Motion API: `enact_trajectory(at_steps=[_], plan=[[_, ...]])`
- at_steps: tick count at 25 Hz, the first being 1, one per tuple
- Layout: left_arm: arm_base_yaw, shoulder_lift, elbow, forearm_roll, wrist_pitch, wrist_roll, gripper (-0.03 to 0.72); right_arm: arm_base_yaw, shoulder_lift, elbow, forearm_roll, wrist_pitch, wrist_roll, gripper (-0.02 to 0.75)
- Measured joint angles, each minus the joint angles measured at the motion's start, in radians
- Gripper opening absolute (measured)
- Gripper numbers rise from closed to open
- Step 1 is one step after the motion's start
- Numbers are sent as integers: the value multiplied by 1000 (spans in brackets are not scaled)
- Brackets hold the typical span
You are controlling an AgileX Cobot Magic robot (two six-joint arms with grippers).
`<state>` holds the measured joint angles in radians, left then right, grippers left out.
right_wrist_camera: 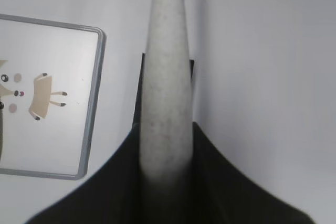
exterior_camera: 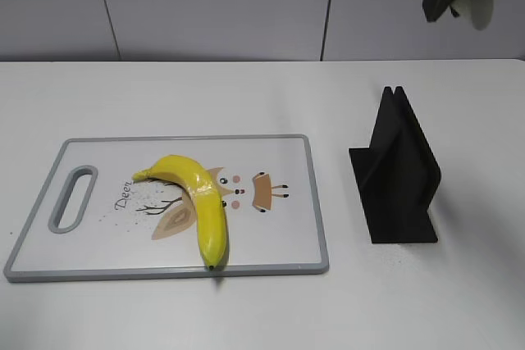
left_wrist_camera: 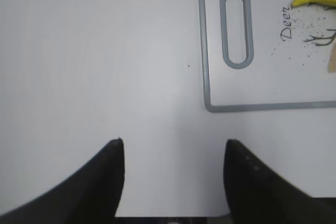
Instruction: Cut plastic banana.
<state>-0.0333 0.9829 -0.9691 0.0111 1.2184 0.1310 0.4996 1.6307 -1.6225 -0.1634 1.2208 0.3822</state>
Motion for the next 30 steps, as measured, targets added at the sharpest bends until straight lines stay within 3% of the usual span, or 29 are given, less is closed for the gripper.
enact_trajectory(at_steps=[10, 16, 25, 30], plan=[[0, -408, 281, -11, -28, 0, 575, -30, -105, 302, 11, -159, 96, 190], [0, -642, 433, -71, -50, 0, 571, -120, -110, 387, 137, -209, -7, 190], [0, -941, 468, -85, -137, 0, 543, -124, -111, 460, 169, -271, -39, 190], [0, -988, 470, -87, -142, 0, 542, -125, -111, 499, 170, -293, -41, 190]])
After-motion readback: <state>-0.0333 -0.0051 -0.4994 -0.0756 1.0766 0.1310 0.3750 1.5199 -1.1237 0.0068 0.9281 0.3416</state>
